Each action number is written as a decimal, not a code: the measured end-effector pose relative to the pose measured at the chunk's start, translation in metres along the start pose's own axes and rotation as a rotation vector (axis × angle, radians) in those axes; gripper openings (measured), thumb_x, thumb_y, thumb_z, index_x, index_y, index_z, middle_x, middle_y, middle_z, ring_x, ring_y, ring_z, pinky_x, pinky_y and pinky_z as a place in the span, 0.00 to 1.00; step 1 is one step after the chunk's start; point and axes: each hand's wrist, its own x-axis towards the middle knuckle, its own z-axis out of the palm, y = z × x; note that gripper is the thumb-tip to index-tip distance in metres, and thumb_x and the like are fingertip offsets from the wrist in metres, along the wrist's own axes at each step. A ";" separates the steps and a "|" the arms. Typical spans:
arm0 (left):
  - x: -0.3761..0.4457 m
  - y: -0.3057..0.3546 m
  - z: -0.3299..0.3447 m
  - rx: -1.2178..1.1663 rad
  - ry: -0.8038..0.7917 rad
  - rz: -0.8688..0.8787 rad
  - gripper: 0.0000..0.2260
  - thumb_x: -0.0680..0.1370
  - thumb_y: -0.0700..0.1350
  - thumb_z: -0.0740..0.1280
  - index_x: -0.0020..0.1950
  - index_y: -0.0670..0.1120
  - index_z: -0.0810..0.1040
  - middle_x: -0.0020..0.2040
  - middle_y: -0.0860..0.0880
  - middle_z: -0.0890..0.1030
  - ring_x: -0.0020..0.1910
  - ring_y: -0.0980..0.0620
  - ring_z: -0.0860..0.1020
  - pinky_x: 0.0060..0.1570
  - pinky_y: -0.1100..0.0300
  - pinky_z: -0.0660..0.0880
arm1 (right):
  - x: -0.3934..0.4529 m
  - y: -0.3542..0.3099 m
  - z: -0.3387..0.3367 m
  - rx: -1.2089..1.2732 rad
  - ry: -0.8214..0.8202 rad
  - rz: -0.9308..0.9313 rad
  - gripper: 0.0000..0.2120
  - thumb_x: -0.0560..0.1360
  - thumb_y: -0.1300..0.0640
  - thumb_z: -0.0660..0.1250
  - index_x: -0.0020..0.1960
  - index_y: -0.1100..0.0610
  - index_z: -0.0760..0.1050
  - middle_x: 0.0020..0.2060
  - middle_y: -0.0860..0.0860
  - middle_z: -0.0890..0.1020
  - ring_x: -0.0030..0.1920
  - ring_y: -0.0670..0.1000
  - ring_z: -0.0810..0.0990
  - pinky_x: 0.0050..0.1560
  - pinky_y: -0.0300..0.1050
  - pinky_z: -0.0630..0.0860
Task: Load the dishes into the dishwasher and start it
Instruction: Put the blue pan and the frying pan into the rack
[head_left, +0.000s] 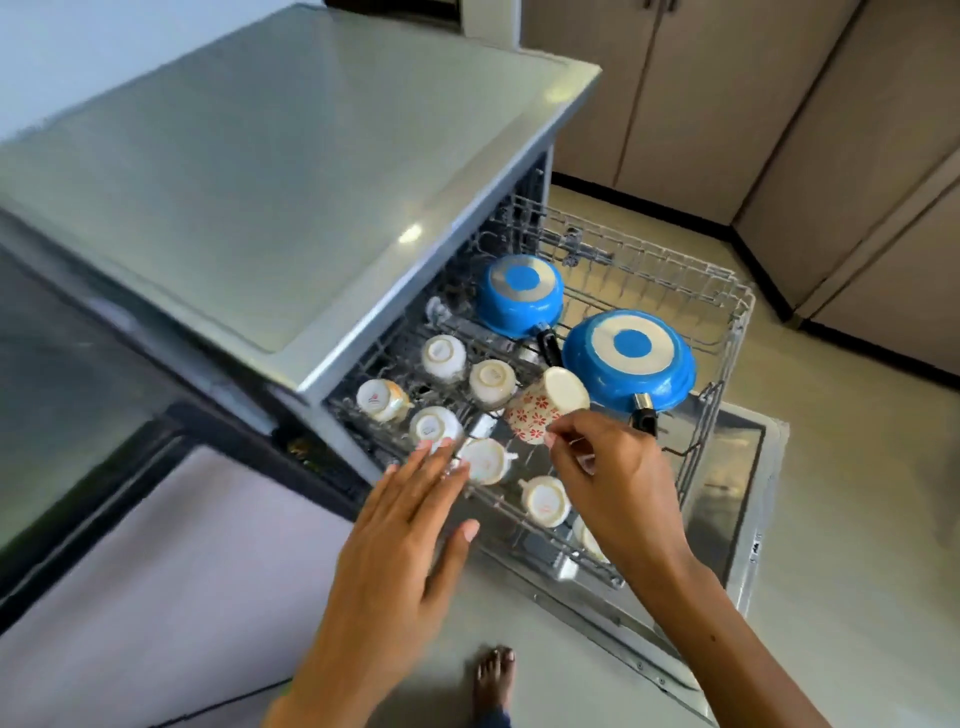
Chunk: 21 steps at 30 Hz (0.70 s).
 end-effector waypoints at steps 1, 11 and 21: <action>-0.013 0.004 -0.028 0.020 0.019 -0.025 0.21 0.80 0.53 0.57 0.71 0.46 0.71 0.73 0.52 0.67 0.74 0.55 0.60 0.70 0.58 0.58 | -0.001 -0.024 -0.010 0.024 -0.020 -0.071 0.02 0.74 0.57 0.68 0.46 0.55 0.79 0.39 0.47 0.83 0.37 0.50 0.80 0.35 0.51 0.79; -0.174 0.031 -0.241 0.268 0.370 -0.510 0.20 0.79 0.52 0.57 0.65 0.43 0.76 0.70 0.47 0.71 0.72 0.52 0.63 0.69 0.57 0.58 | -0.035 -0.257 -0.044 0.400 -0.172 -0.433 0.01 0.73 0.55 0.69 0.44 0.52 0.79 0.35 0.49 0.83 0.35 0.50 0.82 0.38 0.49 0.79; -0.258 -0.019 -0.300 0.395 0.666 -0.887 0.20 0.78 0.54 0.57 0.60 0.46 0.79 0.68 0.46 0.74 0.69 0.47 0.68 0.68 0.58 0.58 | -0.040 -0.423 0.042 0.475 -0.429 -0.662 0.01 0.73 0.58 0.70 0.42 0.54 0.80 0.36 0.48 0.83 0.36 0.47 0.81 0.38 0.45 0.77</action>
